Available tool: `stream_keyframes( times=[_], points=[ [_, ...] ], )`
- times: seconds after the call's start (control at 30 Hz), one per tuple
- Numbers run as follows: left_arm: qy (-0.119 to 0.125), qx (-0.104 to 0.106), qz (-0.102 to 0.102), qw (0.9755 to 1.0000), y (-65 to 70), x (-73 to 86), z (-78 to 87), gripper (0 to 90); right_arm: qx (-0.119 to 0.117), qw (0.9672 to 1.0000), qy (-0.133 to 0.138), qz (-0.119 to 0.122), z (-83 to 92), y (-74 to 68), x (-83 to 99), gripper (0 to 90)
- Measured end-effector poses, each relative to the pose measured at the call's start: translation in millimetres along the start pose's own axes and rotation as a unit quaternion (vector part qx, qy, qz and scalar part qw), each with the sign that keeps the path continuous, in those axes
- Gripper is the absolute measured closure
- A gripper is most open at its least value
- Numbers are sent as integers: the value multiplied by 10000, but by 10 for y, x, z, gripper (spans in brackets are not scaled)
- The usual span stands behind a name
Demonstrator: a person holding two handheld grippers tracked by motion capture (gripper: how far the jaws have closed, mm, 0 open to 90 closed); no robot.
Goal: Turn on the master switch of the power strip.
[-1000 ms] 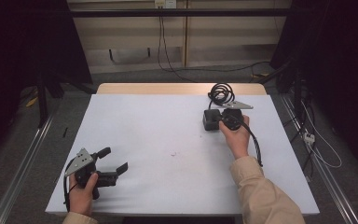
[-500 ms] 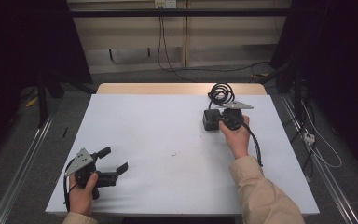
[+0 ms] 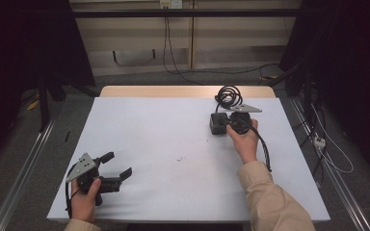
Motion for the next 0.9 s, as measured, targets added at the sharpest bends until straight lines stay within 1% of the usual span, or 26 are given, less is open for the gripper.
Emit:
stream_keyframes(
  times=[0.4,0.5,0.53,0.6,0.67,0.7,0.73,0.8,0.87,0.9],
  points=[
    [24,-44,29,10000,-29,11,29,31,29,10000,13,43,5,-10,2,900],
    [21,-57,42,10000,-32,10,34,31,74,9999,-32,110,5,-23,-10,900],
    [27,-63,44,10000,-33,8,35,31,67,9999,-35,86,5,-21,-12,900],
    [28,-60,37,10000,-31,4,36,31,52,10000,-8,-42,12,-8,-17,900],
    [54,-37,43,10000,-22,-2,31,31,87,10000,-9,44,16,-10,-17,900],
    [56,-36,37,10000,-20,-3,29,31,99,9999,15,79,25,-16,-21,895],
    [56,-29,32,10000,-18,-4,28,31,53,10000,43,54,34,-24,-28,866],
    [58,-36,37,10000,-16,-4,26,31,59,9999,108,72,53,-38,-51,837],
    [51,-44,28,10000,-14,-6,31,31,-7,9998,183,61,75,-48,-74,817],
    [38,-55,16,10000,-13,-9,37,31,4,9998,170,72,86,-54,-77,800]
  ],
)
Point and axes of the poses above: each handheld gripper's, and its own axes: z roughly backward along the jaws, x roughly out of its underside, y roughly to its right, the point moved 3 cm from there along -z, roughly forward along the jaws, and after that the axes turned 1 degree about z, right-handed, at the moved point
